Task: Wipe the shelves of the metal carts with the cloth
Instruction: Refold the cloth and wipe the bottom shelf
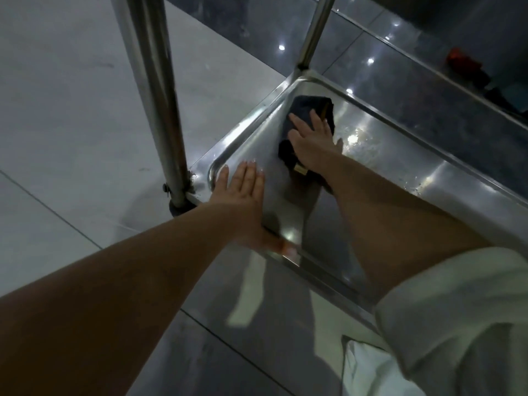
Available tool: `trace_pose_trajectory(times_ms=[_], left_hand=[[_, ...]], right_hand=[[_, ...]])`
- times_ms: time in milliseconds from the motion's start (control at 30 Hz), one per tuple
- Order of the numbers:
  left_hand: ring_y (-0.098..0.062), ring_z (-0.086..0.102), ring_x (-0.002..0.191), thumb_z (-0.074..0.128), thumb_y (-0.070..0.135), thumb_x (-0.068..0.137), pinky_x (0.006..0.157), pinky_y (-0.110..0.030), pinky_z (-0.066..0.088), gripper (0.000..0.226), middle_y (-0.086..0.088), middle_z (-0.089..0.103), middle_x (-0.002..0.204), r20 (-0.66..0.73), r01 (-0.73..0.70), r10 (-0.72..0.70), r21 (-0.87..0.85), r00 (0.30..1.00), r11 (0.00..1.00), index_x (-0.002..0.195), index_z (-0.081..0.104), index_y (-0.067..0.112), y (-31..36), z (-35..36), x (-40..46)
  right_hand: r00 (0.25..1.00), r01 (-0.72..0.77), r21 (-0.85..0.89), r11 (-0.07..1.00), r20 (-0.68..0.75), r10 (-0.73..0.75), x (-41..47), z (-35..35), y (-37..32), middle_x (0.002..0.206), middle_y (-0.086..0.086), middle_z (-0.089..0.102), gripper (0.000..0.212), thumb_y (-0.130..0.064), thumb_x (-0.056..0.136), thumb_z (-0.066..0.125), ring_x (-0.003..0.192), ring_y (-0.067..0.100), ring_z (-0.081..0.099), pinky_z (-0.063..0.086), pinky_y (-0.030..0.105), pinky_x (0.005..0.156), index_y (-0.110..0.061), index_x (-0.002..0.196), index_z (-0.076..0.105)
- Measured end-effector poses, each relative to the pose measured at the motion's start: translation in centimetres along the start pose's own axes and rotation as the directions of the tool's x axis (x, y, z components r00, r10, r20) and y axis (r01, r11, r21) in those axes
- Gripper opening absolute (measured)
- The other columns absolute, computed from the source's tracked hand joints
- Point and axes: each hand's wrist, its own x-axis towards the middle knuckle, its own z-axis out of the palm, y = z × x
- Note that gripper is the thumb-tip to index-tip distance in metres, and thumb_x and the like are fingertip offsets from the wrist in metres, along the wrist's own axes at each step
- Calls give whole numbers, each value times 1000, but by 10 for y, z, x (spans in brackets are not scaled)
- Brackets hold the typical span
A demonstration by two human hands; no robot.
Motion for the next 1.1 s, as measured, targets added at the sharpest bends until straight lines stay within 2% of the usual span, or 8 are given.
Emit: trace_pose_trajectory(times_ms=[133,333,467,533,667,800,1000,1100], left_hand=[[-29,-39,135,1,105,16,113,-52,-19,162,-14,-38,150,-10,-10,10,12,1000,1000,143,-30,8,2,0,0],[-29,-28,142,15,108,28,114,-50,-13,159,-15,-30,155,-41,38,-36,44,999,998,145,-25,7,10,-4,3],[-35,-18,145,26,107,26,114,-56,-5,165,-21,-20,156,-60,90,-89,12,994,996,148,-17,5,27,-9,1],[-42,-17,144,23,107,24,113,-60,-2,164,-26,-17,156,-72,99,-99,2,992,995,149,-16,8,40,-8,1],[-45,-14,143,11,107,22,115,-58,-1,166,-26,-12,157,-125,78,-73,35,989,996,150,-10,4,68,2,2],[-39,-13,145,3,106,21,115,-61,1,167,-22,-10,158,-150,59,-47,74,988,996,149,-9,0,79,10,5],[-36,-24,143,-3,104,15,112,-60,-11,167,-18,-20,157,-127,72,-63,71,990,995,148,-17,4,79,15,8],[-35,-28,142,-2,105,15,111,-59,-15,166,-18,-24,156,-122,69,-62,49,991,996,147,-20,7,76,17,10]], right_hand=[[976,-215,-2,977,-47,215,-31,-11,67,162,-4,-4,55,-51,92,23,148,25,-4,-2,60,113,-49,147,13],[907,-412,41,910,-72,414,-120,-24,153,162,-4,0,63,-56,83,23,148,24,0,-2,55,114,-50,146,20],[977,-211,-236,948,-50,205,-178,-21,177,160,13,9,40,-25,89,60,143,48,2,13,69,109,-11,124,48],[981,-192,-303,933,-22,194,-199,-16,178,159,18,11,32,-14,87,65,141,54,4,14,70,109,-4,113,51],[928,-372,-148,916,-83,364,-219,-12,164,161,7,-4,55,-39,99,36,146,36,-3,7,57,116,-29,151,21],[941,-337,-95,937,-41,335,-225,-9,134,161,4,-11,55,-43,100,30,147,32,-10,1,51,118,-39,151,9],[1000,26,-81,996,-2,-26,-172,12,73,162,-2,-7,64,-52,85,18,146,28,-13,-2,48,117,-45,149,14],[999,37,-44,998,-32,-38,-134,20,61,161,-8,-8,54,-57,93,23,147,24,-13,-3,47,116,-51,146,14]])
